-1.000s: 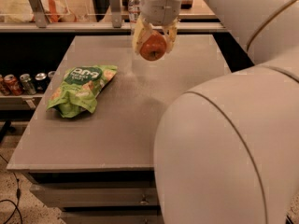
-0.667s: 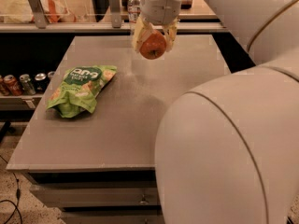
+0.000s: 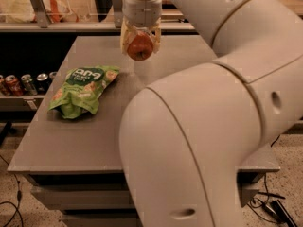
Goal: Move apple near green rice chip bag
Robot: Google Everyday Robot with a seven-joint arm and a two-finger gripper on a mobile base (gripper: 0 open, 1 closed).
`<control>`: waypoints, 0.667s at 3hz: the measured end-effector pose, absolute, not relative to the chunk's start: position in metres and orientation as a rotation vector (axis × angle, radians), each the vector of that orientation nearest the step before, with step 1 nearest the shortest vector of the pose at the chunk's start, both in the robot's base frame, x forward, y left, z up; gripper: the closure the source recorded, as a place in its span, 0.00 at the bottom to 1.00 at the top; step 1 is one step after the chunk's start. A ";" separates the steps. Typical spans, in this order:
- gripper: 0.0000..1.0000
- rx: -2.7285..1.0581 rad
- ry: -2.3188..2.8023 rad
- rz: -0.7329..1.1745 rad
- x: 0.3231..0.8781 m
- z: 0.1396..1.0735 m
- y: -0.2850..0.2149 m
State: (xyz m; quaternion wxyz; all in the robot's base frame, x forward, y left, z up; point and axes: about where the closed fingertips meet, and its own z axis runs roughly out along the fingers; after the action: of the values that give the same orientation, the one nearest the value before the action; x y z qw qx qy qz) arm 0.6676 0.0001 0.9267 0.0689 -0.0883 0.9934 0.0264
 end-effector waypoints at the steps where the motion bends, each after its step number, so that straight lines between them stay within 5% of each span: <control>1: 1.00 -0.252 3.024 0.052 0.678 0.912 0.029; 2: 1.00 -0.229 3.055 0.043 0.685 0.897 0.050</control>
Offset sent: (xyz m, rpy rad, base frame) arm 0.0053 0.0597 -0.0373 -0.0906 0.1867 -0.0487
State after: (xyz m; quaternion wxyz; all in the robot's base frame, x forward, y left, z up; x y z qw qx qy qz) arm 0.6850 0.0497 0.8969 0.0389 -0.0747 0.9963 0.0140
